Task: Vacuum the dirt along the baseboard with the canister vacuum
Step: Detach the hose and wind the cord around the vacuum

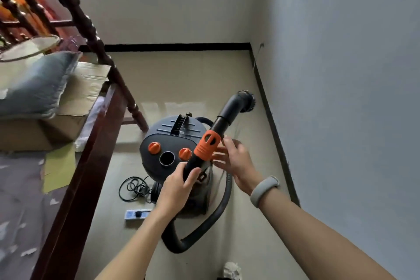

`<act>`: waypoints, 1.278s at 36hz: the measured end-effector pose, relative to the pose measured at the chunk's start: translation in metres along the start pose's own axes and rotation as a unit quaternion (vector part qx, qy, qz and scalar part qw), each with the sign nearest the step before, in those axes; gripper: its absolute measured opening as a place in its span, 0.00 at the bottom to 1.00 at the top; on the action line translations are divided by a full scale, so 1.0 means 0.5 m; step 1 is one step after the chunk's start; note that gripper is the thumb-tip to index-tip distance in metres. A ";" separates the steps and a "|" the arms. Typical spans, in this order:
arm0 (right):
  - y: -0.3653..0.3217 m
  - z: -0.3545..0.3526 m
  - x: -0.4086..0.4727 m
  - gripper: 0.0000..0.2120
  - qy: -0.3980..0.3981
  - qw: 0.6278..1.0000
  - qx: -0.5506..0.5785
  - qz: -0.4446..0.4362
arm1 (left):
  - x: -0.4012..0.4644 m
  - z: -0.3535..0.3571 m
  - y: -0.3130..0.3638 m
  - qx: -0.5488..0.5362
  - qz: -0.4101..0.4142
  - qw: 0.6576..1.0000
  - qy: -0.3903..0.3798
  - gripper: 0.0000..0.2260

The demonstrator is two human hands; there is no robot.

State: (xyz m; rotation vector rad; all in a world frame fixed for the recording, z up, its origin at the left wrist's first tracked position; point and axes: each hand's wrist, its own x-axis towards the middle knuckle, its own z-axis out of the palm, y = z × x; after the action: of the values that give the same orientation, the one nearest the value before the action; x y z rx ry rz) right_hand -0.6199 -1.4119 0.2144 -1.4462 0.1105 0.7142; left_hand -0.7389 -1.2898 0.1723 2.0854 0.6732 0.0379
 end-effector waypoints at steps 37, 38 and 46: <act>0.391 0.224 0.424 0.14 0.184 0.599 -0.769 -0.127 | 0.366 -0.147 -0.479 -0.096 -0.186 0.978 0.018 0.09; 0.388 0.223 0.423 0.14 0.181 0.597 -0.771 -0.124 | 0.366 -0.150 -0.479 -0.098 -0.187 0.977 0.021 0.09; 0.378 0.324 0.420 0.20 0.170 0.646 -0.709 -0.226 | 0.378 -0.170 -0.508 -0.096 -0.192 0.976 0.042 0.15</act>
State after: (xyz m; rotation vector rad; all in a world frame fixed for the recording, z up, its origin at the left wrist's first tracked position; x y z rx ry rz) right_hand -0.6051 -1.1905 -0.0242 -2.9623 -0.6797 -0.0740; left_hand -0.7157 -1.0247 -0.0192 1.7473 1.0710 -0.0258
